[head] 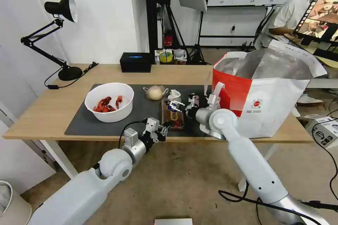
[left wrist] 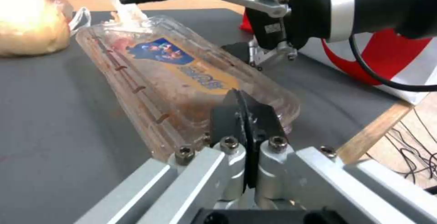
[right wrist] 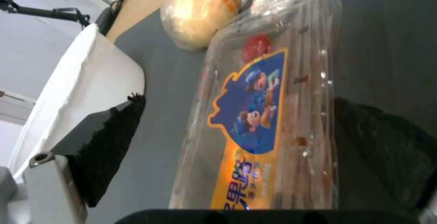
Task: Pick up the trash from the table and place it into the takeout bag.
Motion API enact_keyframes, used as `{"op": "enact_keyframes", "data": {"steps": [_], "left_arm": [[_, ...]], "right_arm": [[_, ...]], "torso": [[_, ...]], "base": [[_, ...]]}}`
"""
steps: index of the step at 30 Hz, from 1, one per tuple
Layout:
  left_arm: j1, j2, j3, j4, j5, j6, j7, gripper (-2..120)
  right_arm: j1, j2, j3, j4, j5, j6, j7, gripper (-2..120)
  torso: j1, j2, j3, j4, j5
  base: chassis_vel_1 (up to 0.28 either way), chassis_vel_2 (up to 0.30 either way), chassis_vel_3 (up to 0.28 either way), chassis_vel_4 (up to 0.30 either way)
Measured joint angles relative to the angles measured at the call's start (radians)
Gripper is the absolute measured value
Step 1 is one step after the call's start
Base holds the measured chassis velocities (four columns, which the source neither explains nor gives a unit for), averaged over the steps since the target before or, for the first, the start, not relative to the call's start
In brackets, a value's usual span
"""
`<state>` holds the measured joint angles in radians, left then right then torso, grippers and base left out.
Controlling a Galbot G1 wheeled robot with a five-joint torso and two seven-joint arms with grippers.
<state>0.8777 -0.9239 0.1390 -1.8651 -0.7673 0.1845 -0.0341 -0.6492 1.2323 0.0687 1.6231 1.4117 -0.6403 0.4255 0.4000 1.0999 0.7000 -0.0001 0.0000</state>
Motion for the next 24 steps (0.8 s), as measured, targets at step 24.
{"op": "enact_keyframes", "data": {"steps": [24], "left_arm": [[0.0, 0.006, 0.004, -0.007, -0.005, -0.005, 0.004, 0]], "right_arm": [[0.014, 0.007, -0.007, -0.027, 0.092, -0.08, 0.078, 61]], "torso": [[0.0, 0.0, 0.0, -0.0001, -0.0001]], "base": [[0.0, 0.0, 0.0, 0.0]]}}
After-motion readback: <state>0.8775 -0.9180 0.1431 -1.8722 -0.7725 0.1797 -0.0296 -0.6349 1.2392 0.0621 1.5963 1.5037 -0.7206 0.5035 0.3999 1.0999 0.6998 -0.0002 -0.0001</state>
